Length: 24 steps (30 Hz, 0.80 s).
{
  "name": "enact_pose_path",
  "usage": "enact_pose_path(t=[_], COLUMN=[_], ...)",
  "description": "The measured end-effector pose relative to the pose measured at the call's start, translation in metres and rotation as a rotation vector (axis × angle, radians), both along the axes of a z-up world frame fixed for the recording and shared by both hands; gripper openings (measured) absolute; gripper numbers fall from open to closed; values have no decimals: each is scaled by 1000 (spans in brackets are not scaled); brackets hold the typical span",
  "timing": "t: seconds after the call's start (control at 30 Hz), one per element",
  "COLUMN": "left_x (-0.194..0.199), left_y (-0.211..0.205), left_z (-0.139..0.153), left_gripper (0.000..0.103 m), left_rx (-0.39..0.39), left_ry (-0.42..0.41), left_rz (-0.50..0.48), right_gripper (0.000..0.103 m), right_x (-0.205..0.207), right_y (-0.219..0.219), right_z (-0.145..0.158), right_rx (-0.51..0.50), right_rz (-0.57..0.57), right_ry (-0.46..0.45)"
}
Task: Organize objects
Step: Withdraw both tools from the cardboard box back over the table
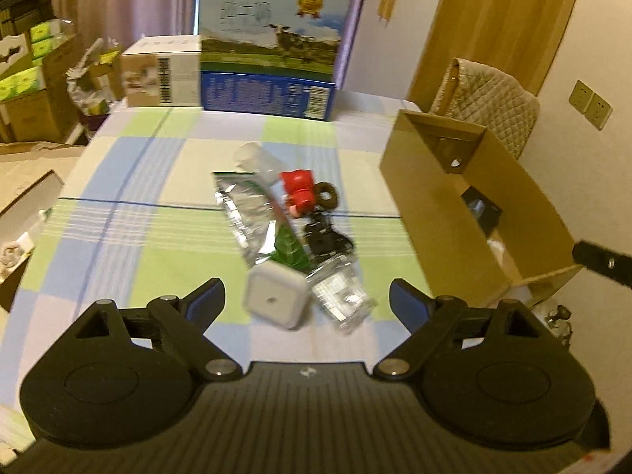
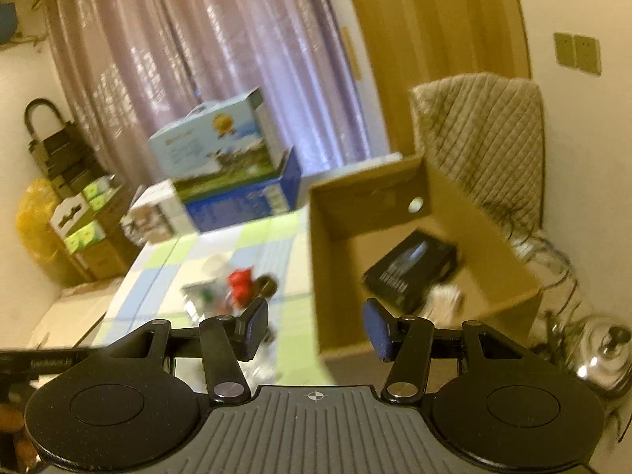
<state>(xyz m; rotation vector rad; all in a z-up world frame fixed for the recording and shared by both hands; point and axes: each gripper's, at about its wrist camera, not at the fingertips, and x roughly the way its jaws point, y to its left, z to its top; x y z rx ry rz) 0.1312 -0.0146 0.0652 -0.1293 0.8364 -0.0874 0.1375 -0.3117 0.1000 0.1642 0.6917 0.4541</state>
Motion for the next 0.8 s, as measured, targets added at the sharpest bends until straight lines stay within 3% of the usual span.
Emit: enact_pose_path(t=[0.23,0.47,0.8], left_x=[-28,-44,-49], left_y=[30,49,58], left_z=[-6,-15,-26], left_gripper=[93,102,102], left_rx=[16,24,36], left_ry=[-5,11,2], left_rz=[33,76,64], right_gripper=[51,51,51], right_x=[-31,-44,-47], right_y=[24,44,57], right_z=[-27,-36,-43], right_rx=[-19,-58,-85], right_rz=[52,99,135], right_ry=[72,70,77])
